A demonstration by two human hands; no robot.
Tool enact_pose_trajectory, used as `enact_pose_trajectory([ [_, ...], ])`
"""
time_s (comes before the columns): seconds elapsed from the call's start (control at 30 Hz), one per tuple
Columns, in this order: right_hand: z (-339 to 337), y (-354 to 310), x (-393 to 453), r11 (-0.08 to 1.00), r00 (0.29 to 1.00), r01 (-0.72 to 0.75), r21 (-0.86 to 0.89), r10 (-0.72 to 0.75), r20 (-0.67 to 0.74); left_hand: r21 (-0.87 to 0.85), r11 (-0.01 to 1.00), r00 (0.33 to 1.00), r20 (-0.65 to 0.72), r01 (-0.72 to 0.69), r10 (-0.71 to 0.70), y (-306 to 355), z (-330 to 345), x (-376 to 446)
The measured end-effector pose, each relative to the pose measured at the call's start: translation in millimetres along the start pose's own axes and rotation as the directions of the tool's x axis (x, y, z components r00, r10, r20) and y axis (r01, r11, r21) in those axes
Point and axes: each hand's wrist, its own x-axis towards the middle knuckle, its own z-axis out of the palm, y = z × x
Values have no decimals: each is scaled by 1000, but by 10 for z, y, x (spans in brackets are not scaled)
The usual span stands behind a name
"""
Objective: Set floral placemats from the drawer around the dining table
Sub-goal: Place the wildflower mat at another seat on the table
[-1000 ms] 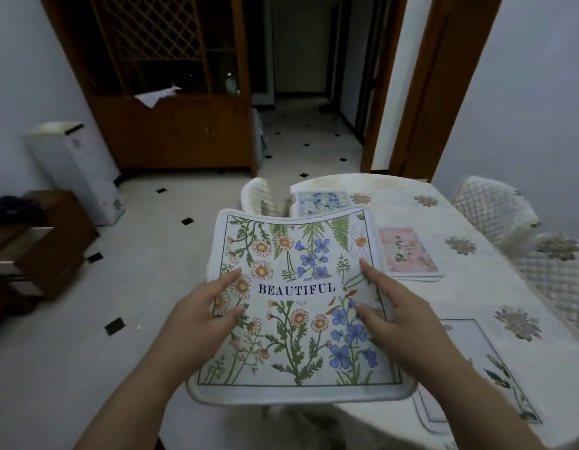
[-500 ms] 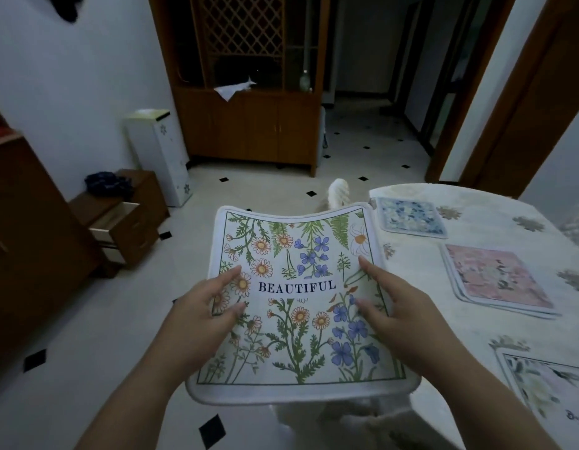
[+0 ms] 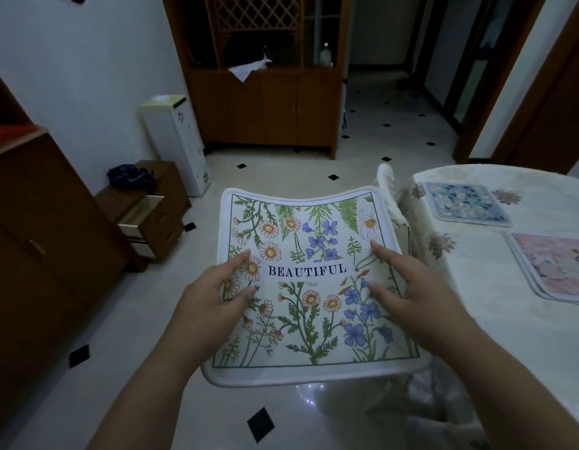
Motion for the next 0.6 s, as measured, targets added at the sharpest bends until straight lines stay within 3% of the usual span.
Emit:
enact_pose_trajectory([
  [0.27,248,-47,738,1000,999,-13,-3,13,36,38,999,999,-7,33,-33,-167,-126,621],
  [0.6,484,169,2239,999,999,29,46,-31,44,103,994,998,-59,30,-24,-139,-49,2007],
])
